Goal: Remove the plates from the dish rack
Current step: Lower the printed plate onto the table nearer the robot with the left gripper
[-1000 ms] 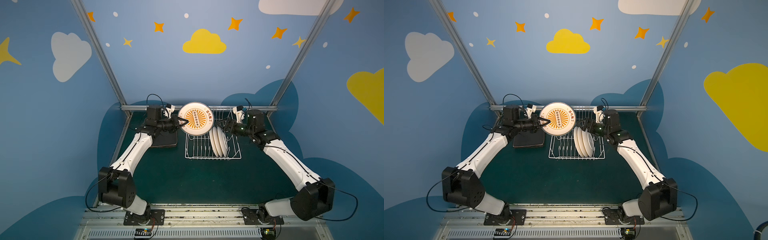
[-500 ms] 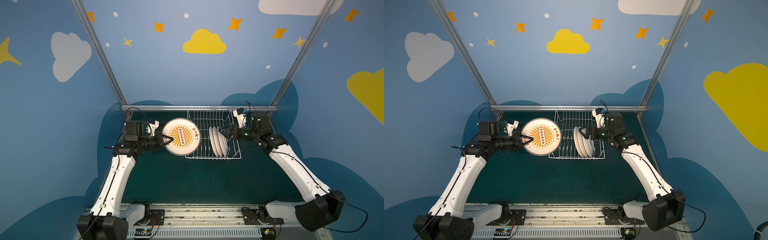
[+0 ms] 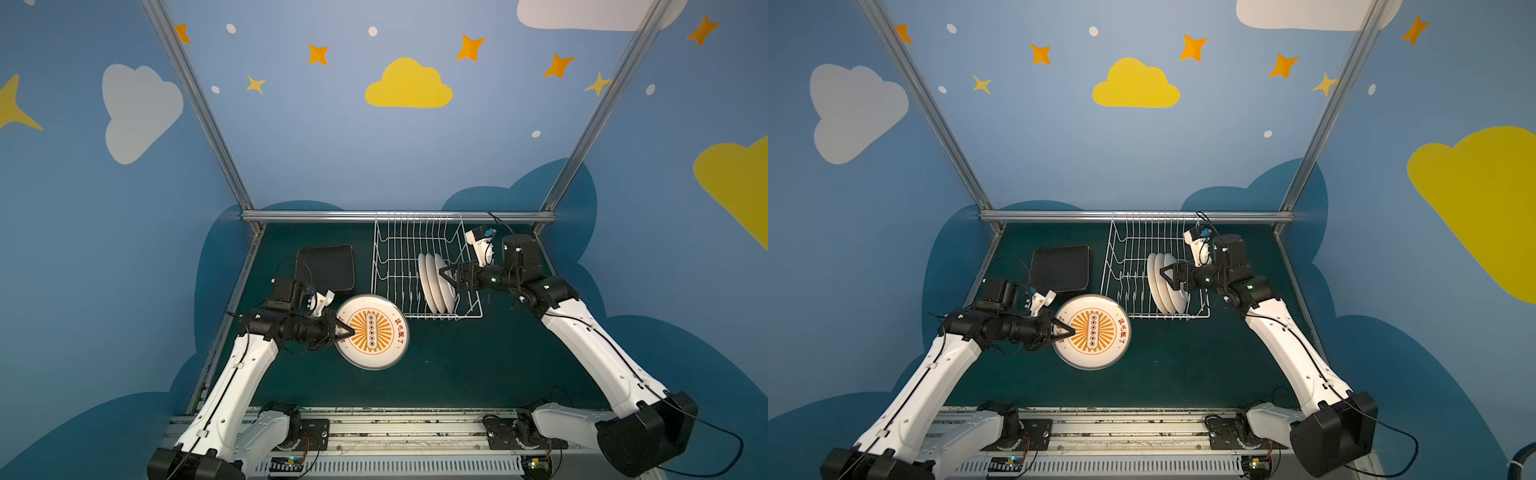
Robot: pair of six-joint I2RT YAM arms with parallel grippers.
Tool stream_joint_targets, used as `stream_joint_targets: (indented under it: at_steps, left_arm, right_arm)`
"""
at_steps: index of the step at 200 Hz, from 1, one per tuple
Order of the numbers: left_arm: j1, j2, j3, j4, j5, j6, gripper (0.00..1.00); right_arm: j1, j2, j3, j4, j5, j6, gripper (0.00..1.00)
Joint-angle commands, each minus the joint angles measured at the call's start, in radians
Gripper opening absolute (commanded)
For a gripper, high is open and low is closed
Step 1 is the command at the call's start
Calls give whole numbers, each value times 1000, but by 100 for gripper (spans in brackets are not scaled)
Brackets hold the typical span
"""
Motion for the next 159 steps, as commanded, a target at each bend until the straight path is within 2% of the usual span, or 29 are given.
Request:
stream_joint_targets:
  at_steps: [1, 30, 71, 113, 159]
  left_arm:
    - [-60, 35, -17, 37, -19, 31, 3]
    - [-109, 119, -67, 139, 9, 25, 3]
    - [-129, 213, -100, 221, -21, 42, 3]
    - [-136, 258, -188, 382, -37, 18, 3]
    - [-145, 270, -246, 409, -45, 27, 3]
  right_arm:
    - [8, -34, -15, 25, 35, -5, 89]
    - [7, -50, -18, 25, 55, -4, 88]
    - [9, -70, -34, 32, 83, 5, 89]
    - [9, -86, -50, 39, 108, 8, 89]
    - [9, -87, -62, 53, 111, 24, 89]
